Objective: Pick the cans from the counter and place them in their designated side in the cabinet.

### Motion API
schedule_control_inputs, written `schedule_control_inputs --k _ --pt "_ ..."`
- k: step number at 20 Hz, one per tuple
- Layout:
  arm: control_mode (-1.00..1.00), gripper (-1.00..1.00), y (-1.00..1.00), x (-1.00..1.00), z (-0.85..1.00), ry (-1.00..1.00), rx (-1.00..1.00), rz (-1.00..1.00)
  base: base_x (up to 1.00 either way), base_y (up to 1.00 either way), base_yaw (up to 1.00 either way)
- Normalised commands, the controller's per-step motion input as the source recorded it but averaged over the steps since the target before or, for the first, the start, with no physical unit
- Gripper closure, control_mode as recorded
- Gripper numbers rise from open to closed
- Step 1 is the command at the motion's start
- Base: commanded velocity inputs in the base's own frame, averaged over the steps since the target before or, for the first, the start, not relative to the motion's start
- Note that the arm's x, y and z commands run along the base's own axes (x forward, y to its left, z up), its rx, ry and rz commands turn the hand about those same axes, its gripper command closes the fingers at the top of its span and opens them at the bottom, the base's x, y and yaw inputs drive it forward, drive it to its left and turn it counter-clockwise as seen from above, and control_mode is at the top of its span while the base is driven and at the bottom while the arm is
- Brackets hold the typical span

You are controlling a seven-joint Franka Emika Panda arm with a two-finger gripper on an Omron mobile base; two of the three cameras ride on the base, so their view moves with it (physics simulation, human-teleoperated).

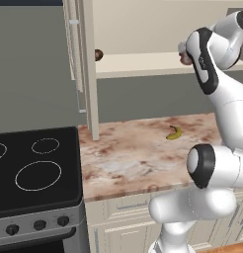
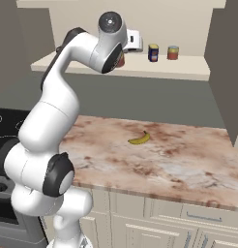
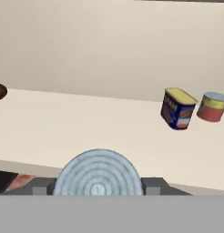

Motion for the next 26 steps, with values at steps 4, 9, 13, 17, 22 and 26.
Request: schedule_control_inputs --k 4,9,13,17,22,26 --pt "-1.0 1.0 0.0 0.03 -0.08 0.04 0.0 0.0 0.0 0.0 0.0" --pt "-1.0 1.0 -0.02 0.04 -0.06 0.03 0.0 0.0 0.0 0.0 0.0" --pt "-1.0 1.0 -0.01 0.12 -0.03 0.03 0.0 0.0 0.0 0.0 0.0" --pt "-1.0 1.0 0.0 0.18 -0.02 0.03 0.0 0.0 0.0 0.0 0.0" --pt "-1.0 1.0 -0.01 0.2 0.0 0.02 0.0 0.0 0.0 0.0 0.0" --pt "-1.0 1.0 -0.05 0.23 0.0 0.01 0.0 0.0 0.0 0.0 0.0"
